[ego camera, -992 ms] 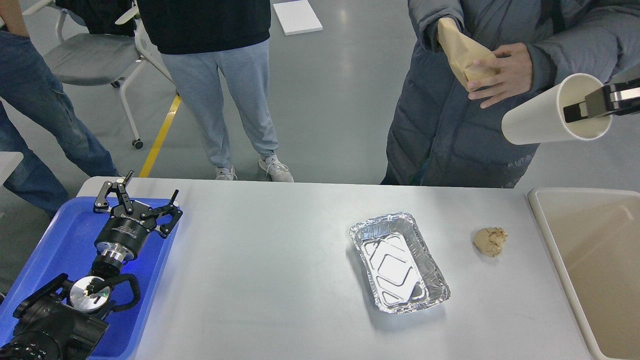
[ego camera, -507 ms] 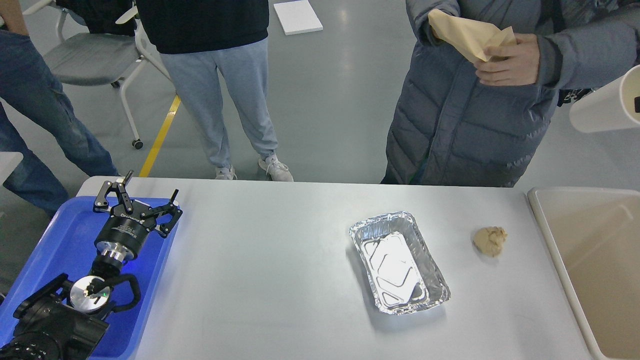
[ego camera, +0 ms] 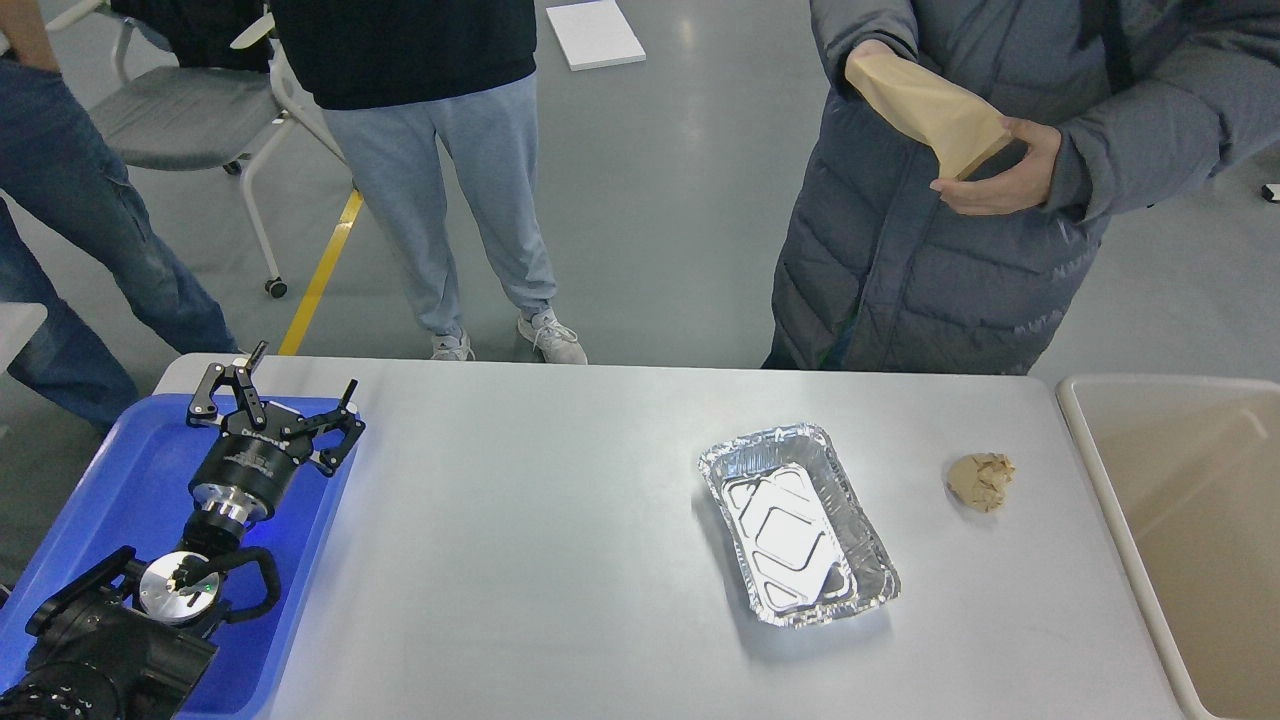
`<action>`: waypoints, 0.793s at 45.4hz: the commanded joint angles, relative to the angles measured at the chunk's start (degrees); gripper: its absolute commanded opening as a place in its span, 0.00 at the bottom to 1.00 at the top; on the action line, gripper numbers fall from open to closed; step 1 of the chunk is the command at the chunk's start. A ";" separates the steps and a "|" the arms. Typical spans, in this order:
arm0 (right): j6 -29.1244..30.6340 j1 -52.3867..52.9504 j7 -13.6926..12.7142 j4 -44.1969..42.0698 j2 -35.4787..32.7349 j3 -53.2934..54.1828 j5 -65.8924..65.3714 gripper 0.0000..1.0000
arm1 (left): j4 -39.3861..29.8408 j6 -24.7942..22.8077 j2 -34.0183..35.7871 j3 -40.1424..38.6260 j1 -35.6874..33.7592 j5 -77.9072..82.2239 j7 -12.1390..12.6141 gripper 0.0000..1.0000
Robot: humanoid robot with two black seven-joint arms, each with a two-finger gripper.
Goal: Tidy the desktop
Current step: 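Carry the cup over the beige bin and open the right gripper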
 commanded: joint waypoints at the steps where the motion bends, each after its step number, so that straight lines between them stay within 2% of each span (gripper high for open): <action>1: -0.01 -10.56 0.00 -6.62 -0.21 -0.41 1.06 0.00 | 0.00 0.00 0.01 0.00 -0.07 0.00 0.00 1.00; 9: -4.92 -16.80 -0.17 -7.15 0.05 -0.32 3.26 0.00 | 0.00 0.00 0.01 0.00 -0.07 0.00 0.00 1.00; 17: -13.09 -23.65 -0.35 -7.24 1.10 -0.15 7.12 0.00 | 0.00 0.00 0.01 0.00 -0.07 0.00 0.00 1.00; 24: -19.77 -31.38 -0.52 -9.52 6.20 -0.14 13.27 0.00 | 0.00 0.00 -0.08 0.00 -0.07 0.00 0.00 1.00; 31: -21.54 -38.42 -0.52 -14.88 10.77 -0.06 19.60 0.00 | 0.00 0.00 0.01 0.00 -0.07 0.00 0.00 1.00; 36: -21.63 -40.36 -0.52 -15.41 12.00 -0.06 21.19 0.00 | 0.00 0.00 0.01 0.00 -0.07 0.00 0.00 1.00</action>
